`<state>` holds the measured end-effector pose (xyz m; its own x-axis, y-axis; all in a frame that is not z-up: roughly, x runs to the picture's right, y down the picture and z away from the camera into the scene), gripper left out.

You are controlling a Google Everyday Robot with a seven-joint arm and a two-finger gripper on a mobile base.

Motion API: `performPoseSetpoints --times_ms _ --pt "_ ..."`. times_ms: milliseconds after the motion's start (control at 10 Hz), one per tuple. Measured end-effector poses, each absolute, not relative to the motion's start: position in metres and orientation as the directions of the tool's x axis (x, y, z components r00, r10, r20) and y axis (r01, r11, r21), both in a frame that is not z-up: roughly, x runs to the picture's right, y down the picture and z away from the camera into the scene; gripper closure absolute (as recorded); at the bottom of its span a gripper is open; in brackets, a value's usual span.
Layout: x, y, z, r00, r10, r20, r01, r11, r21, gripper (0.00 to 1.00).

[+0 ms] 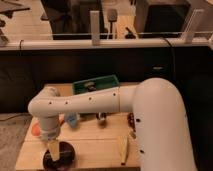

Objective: Place eraser in purple bowl

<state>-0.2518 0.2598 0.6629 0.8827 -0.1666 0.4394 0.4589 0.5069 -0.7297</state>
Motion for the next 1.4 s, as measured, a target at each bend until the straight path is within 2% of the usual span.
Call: performPoseSetpoints --times_ms 400,1400 --pt "-0.264 0.272 0.669 0.848 -0.170 0.502 0.522 0.433 -0.735 0.20" --pt "-0.264 0.273 0.669 0.848 -0.170 0.502 0.522 0.433 -0.735 0.20"
